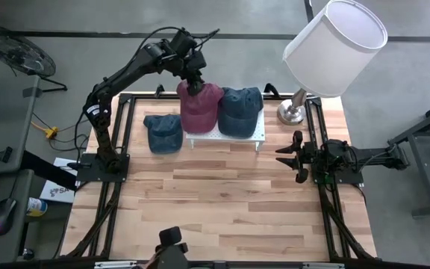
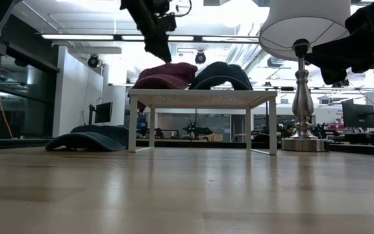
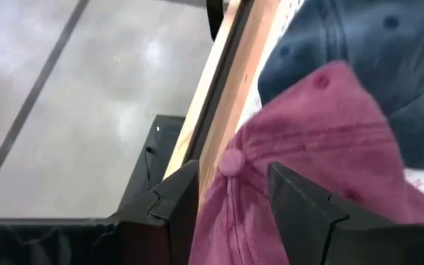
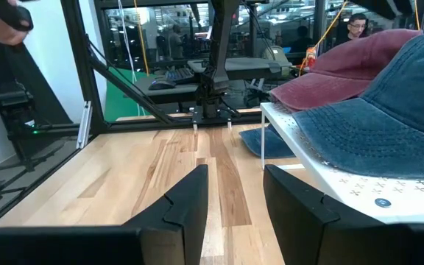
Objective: Pick & Place hat
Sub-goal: Stack the blue cap on top of the blue cap on the shelf
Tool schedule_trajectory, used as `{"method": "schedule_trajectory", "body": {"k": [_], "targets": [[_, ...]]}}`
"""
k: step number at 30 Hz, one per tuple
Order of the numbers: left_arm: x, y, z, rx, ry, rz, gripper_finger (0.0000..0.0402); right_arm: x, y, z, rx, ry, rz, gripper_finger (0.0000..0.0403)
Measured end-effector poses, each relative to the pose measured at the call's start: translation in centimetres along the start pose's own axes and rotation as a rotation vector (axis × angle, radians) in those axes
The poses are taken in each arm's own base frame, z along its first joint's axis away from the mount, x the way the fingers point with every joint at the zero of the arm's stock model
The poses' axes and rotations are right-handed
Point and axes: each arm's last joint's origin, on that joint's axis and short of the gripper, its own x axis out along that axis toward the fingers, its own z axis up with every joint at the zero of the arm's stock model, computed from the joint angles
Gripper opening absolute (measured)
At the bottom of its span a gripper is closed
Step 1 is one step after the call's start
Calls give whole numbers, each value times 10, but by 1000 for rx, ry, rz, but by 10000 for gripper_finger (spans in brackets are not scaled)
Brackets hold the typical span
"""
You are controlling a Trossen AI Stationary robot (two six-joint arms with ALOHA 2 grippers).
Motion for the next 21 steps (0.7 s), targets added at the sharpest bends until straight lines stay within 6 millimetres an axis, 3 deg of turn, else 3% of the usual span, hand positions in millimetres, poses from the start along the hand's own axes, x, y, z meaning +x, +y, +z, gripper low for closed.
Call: {"method": "schedule_trajectory", "body": {"k": [12,21], "targets": [[-47,2,19,10,-87,46,157,0,0,0,0,0,0,126],[-71,-4,7,-8,69,53,157,0,0,0,0,0,0,126]]}}
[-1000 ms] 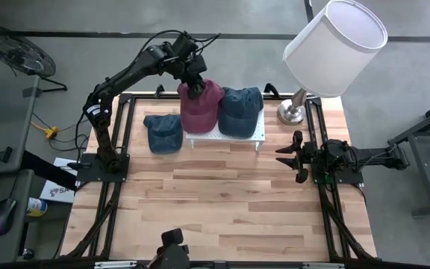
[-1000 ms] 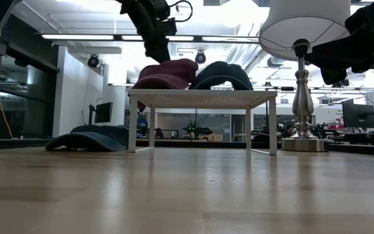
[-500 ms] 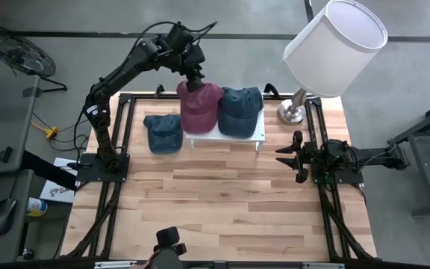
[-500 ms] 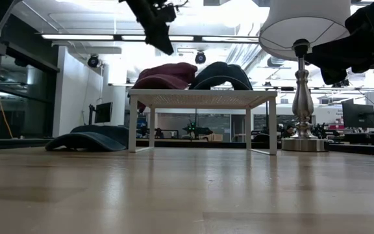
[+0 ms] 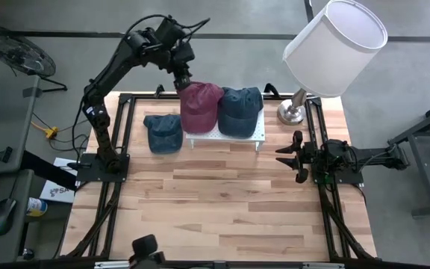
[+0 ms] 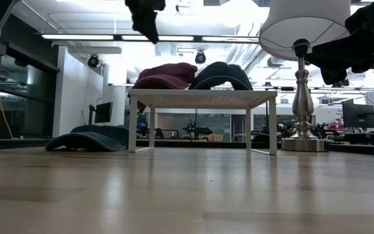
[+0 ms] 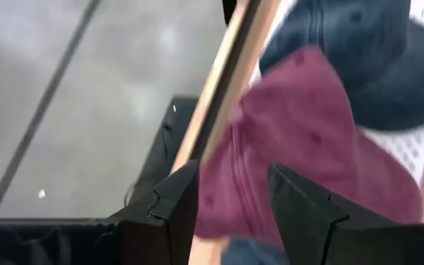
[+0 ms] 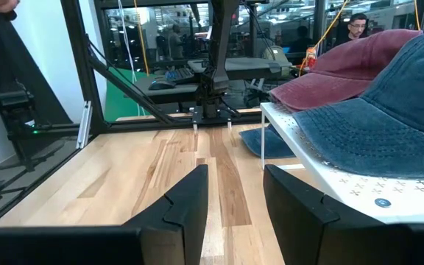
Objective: Pick & Place hat
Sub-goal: Stack the blue cap on top of the blue cap on the shelf
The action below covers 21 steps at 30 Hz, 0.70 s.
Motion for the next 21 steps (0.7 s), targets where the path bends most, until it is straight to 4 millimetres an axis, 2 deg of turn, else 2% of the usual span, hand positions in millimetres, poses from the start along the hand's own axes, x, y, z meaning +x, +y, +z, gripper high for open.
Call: {"method": "schedule_trajectory", "body": {"k": [7,17,21], "targets": [[-3,-4,-13,-70,125,-28,157,0,0,0,0,0,0,126],[-5,-2,-17,-222,184,96,156,0,0,0,0,0,0,126],[-19,3,-22,-255,147,84,156,0,0,0,0,0,0,126]]}}
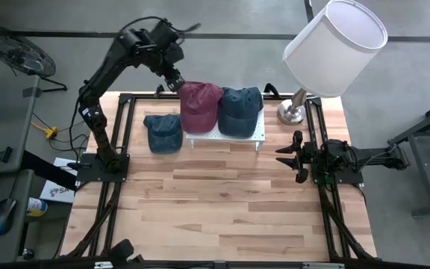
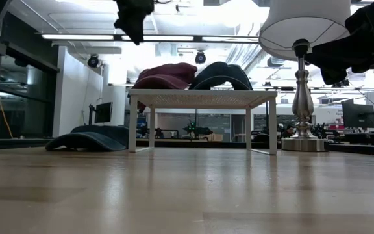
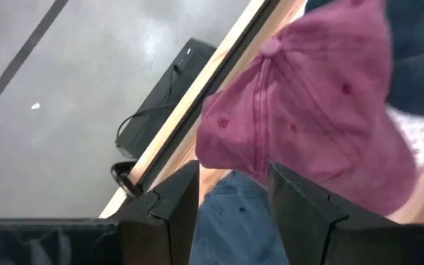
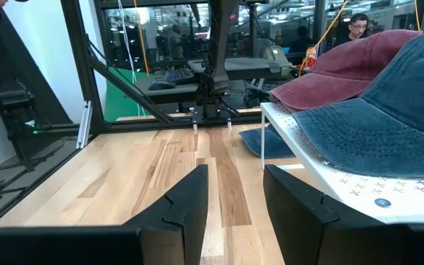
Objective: Pick & Place hat
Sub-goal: Stack the blue cap on top of the blue cap on the shelf
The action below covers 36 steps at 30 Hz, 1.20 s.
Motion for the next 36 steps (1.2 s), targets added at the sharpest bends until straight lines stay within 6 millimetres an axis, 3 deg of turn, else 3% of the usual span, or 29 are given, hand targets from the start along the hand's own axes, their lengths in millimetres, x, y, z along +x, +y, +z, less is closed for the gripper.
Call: {"method": "schedule_trajectory", "body": {"k": [8,15,29,36], "targets": [[-31,8,-13,-56,-99,-75,156,0,0,0,0,0,0,126],[-33,3,-42,-90,-103,-83,156,0,0,0,0,-1,0,126],[-12,-27,-159,-225,-142,-100,156,0,0,0,0,0,0,126],[-4,-41,-187,-363,-172,-121,156,0,0,0,0,0,0,126]]}}
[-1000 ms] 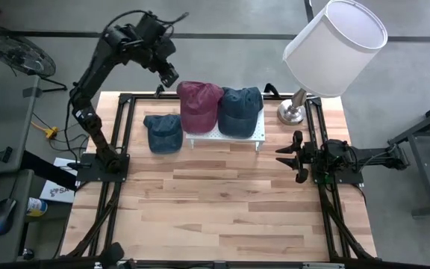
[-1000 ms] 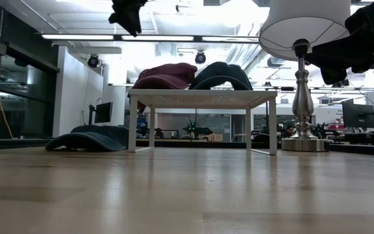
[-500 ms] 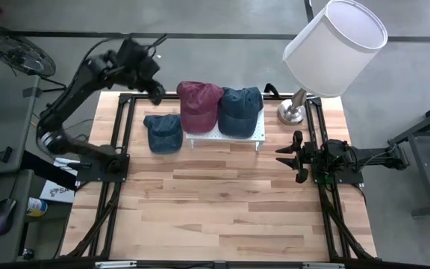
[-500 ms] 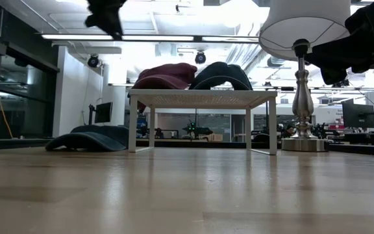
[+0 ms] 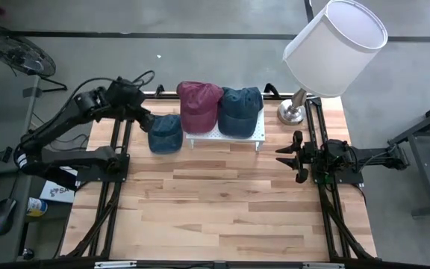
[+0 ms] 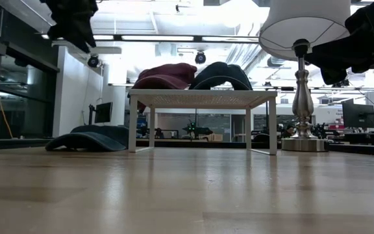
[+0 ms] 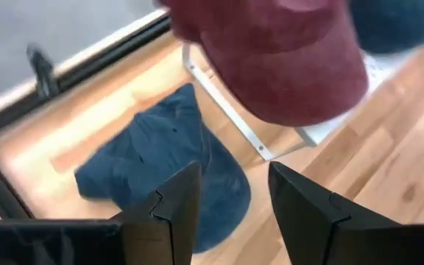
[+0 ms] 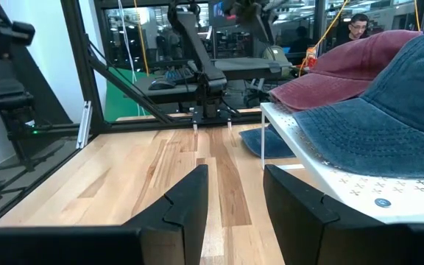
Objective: Pick & Place hat
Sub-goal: Stack the blue cap on top of the blue cap on the shelf
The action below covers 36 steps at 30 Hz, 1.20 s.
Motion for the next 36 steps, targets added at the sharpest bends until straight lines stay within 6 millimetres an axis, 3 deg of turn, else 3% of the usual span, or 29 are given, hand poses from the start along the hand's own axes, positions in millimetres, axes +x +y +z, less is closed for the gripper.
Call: {"method": "schedule_trajectory", "body": {"k": [6,11,17,24,30,36], "targets": [[33,4,-8,-216,51,95,156,0,0,0,0,0,0,126],[64,7,-4,-261,71,260,156,0,0,0,0,0,0,126],[80,35,5,-436,99,358,156,0,0,0,0,0,0,126],[81,69,12,-508,78,277,156,0,0,0,0,0,0,126],[108,88,-5,-625,131,170,156,0,0,0,0,-1,0,126],[130,97,-14,-743,181,202,156,0,0,0,0,0,0,126]]}}
